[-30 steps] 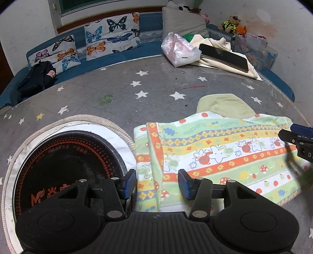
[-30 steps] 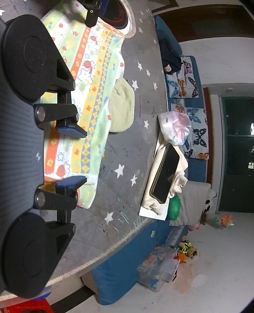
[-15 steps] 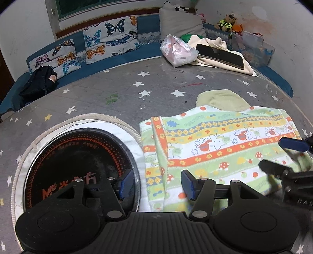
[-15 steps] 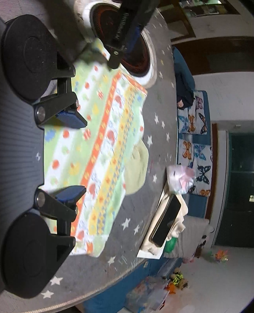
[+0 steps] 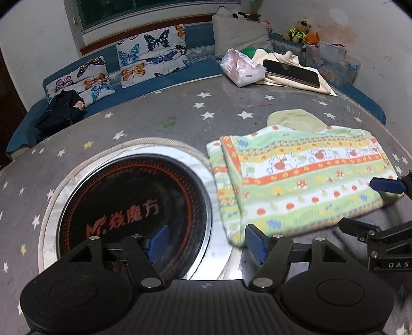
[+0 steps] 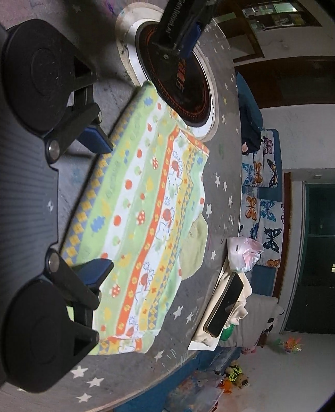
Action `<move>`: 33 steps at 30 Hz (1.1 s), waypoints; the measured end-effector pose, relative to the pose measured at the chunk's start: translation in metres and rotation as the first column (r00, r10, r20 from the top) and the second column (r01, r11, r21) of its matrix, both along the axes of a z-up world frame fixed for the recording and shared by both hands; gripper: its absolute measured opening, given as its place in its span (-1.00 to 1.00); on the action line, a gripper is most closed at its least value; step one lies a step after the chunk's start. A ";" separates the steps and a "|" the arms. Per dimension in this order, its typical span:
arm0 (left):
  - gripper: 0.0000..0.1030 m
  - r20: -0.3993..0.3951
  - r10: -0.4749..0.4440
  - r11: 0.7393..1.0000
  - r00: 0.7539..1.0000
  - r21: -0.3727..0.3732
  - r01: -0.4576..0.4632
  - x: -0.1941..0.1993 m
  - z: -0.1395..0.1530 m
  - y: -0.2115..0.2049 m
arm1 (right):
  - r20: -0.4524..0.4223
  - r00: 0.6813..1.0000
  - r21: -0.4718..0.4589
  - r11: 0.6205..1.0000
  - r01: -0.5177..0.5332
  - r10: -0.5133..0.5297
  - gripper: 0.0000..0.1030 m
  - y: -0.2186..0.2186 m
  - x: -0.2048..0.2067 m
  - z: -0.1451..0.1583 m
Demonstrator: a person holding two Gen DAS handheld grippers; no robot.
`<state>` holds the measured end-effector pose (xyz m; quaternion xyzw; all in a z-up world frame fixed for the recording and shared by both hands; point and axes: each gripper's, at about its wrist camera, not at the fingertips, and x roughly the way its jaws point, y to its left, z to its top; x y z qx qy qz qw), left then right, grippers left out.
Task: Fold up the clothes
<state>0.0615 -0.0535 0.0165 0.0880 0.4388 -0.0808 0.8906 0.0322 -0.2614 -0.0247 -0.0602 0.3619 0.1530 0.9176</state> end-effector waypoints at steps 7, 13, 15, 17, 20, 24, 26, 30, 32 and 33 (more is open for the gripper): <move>0.56 -0.003 -0.003 1.000 1.000 -0.015 0.003 -0.031 -0.005 0.008 | -0.023 1.000 0.020 1.000 -0.006 0.006 1.00 0.005 -0.016 0.000; 0.78 -0.026 0.019 0.999 0.999 -0.049 -0.020 -0.052 -0.017 0.010 | -0.054 0.999 0.017 1.000 -0.006 0.007 1.00 0.004 -0.027 -0.005; 0.83 -0.036 0.027 0.997 0.999 -0.066 -0.029 -0.057 -0.019 0.008 | -0.068 0.998 0.016 1.000 0.006 -0.005 1.00 0.002 -0.029 -0.007; 0.88 -0.044 0.029 0.997 0.999 -0.076 -0.032 -0.061 -0.021 0.006 | -0.085 0.996 0.012 1.000 0.025 -0.024 1.00 -0.001 -0.029 -0.008; 0.93 -0.049 0.028 0.997 0.998 -0.075 -0.031 -0.067 -0.025 0.000 | -0.109 0.993 0.010 0.999 0.036 -0.034 1.00 -0.005 -0.031 -0.011; 0.99 -0.059 0.028 0.997 0.998 -0.075 -0.033 -0.072 -0.029 -0.006 | -0.109 0.993 0.005 0.999 0.036 -0.035 1.00 -0.008 -0.037 -0.012; 1.00 -0.065 0.029 0.996 0.998 -0.077 -0.033 -0.075 -0.031 -0.008 | -0.110 0.993 0.004 0.999 0.041 -0.040 1.00 -0.009 -0.040 -0.012; 1.00 -0.080 0.032 0.996 0.996 -0.080 -0.039 -0.079 -0.035 -0.011 | -0.102 0.994 -0.015 0.999 0.038 -0.039 1.00 -0.007 -0.048 -0.013; 1.00 -0.091 0.038 0.995 0.995 -0.086 -0.045 -0.080 -0.037 -0.011 | -0.096 0.995 -0.015 0.999 0.039 -0.040 1.00 -0.008 -0.052 -0.014; 1.00 -0.097 0.042 0.995 0.994 -0.089 -0.050 -0.080 -0.038 -0.011 | -0.095 0.995 -0.012 0.999 0.039 -0.040 1.00 -0.008 -0.054 -0.014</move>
